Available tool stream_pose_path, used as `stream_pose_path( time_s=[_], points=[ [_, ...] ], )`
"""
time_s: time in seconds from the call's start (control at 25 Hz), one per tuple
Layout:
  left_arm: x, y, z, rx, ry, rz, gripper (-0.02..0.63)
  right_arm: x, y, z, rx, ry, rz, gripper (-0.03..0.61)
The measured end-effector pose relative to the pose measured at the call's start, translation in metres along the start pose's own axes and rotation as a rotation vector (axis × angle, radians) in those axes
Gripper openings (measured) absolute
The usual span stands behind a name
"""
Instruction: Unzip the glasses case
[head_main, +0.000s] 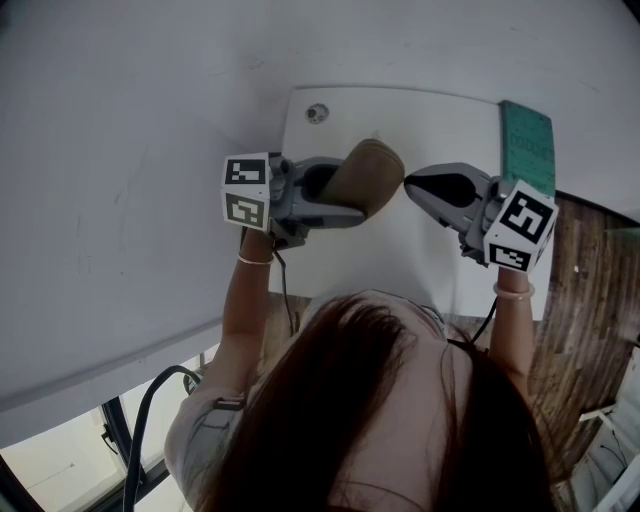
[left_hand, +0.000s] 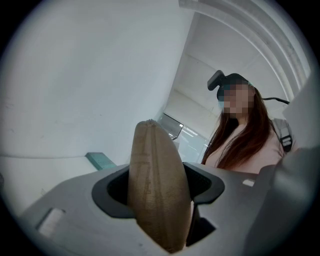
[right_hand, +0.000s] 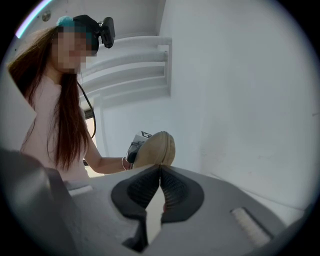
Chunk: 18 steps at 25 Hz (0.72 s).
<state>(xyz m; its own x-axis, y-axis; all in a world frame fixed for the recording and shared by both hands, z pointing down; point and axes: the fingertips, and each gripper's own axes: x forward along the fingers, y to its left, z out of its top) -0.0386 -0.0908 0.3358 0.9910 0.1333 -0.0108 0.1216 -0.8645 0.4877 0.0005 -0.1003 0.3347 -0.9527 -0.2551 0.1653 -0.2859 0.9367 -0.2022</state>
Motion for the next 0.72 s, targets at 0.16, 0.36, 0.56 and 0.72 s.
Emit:
stream_pose_path(
  time_s=[0.16,0.36,0.56,0.72],
  points=[
    [0.000,0.004,0.003,-0.009,-0.031,-0.001,0.298,0.001,-0.003,-0.002,0.012,-0.004,-0.005,0.006],
    [-0.002,0.009,0.006,-0.019,-0.067,-0.003,0.298,0.005,-0.005,-0.004,0.021,-0.004,-0.011,0.006],
    [-0.003,0.013,0.015,-0.039,-0.152,-0.013,0.298,0.009,-0.004,-0.005,0.032,-0.013,-0.010,0.006],
    [-0.003,0.018,0.020,-0.056,-0.211,-0.011,0.299,0.010,-0.007,-0.007,0.043,-0.015,-0.017,0.006]
  ],
)
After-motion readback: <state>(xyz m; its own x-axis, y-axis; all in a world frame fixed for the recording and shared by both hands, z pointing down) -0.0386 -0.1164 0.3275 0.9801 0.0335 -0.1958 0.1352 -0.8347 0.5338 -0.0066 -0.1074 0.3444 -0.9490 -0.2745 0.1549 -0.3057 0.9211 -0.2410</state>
